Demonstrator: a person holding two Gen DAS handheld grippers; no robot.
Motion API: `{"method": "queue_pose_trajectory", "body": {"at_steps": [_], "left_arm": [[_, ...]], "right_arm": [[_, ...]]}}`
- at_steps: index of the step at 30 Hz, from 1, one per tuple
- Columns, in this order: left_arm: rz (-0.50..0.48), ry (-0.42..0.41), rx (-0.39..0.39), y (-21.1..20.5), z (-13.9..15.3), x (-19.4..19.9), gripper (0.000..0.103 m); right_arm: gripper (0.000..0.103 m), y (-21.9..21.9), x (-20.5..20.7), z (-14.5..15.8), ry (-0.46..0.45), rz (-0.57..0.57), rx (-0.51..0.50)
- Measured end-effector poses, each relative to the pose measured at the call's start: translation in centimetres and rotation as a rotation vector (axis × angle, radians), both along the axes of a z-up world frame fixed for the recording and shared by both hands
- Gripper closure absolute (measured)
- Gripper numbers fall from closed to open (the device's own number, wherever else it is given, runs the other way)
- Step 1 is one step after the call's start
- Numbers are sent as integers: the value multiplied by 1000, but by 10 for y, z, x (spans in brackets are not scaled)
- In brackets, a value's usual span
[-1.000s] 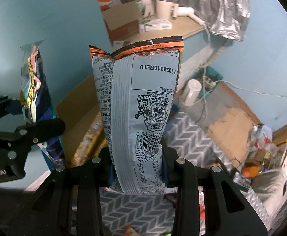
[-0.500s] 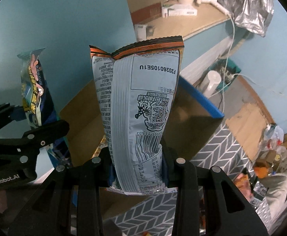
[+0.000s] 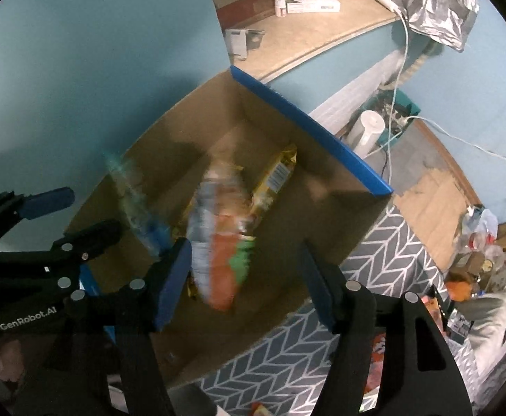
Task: Organize snacks
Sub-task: 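Drop the teal bag into the box with the left tool while the right drops the white bag, then grasp the orange puffed-snack bag with the left tool while the right grasps the red biscuit bag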
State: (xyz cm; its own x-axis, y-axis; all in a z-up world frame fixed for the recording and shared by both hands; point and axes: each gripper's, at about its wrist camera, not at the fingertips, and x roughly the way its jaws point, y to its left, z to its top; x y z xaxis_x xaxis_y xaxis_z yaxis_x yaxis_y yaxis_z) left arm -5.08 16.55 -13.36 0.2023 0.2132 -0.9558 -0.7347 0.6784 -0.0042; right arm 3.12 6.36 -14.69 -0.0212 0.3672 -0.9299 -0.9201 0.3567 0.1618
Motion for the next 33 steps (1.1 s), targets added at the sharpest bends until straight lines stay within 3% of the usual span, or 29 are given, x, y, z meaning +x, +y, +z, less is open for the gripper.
{"method": "queue_pose_trajectory", "body": {"at_steps": [14,27,33], "left_arm": [[-81,-11,-8,-29,13,9,27],[-254,-25,-62,-96,20,65,27],[-352,-17,-87,-134,16,91,21]], "right_arm": [[35,-61,30,1,-67,-83,-29],[35,-159,80,-5,-74,-235,-60],[34,-203,101,-15,-47,-277,-64]]}}
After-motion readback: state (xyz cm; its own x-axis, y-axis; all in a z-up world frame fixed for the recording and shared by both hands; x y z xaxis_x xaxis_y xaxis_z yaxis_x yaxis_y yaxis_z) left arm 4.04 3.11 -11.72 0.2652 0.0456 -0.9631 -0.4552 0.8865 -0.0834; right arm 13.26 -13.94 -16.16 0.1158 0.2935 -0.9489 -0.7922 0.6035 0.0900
